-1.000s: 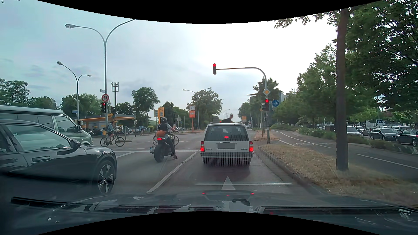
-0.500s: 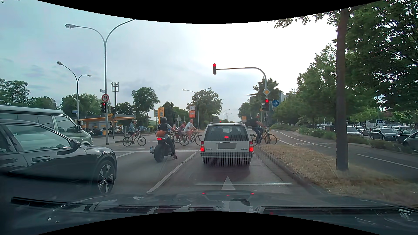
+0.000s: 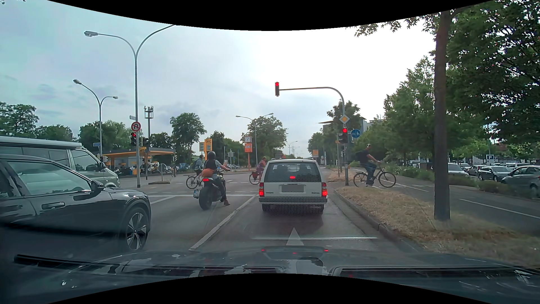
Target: Follow the waypoints while adhering to traffic rules and regulations
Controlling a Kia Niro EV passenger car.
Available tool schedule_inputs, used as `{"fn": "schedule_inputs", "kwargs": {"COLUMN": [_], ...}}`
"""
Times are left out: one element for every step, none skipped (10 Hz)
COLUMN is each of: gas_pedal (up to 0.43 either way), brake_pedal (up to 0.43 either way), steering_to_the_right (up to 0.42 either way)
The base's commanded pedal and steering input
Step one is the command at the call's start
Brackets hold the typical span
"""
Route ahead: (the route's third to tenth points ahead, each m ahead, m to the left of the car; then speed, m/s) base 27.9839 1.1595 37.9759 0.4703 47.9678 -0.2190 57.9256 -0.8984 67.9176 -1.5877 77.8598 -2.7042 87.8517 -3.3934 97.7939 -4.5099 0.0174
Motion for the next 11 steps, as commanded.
{"fn": "schedule_inputs", "kwargs": {"gas_pedal": [0.000, 0.000, 0.000, 0.000, 0.000, 0.000, 0.000, 0.000, 0.000, 0.000, 0.000], "brake_pedal": [0.000, 0.000, 0.000, 0.000, 0.000, 0.000, 0.000, 0.000, 0.000, 0.000, 0.000], "steering_to_the_right": [0.011, 0.011, 0.011, 0.011, 0.011, 0.011, 0.011, 0.011, 0.011, 0.011, 0.011]}}
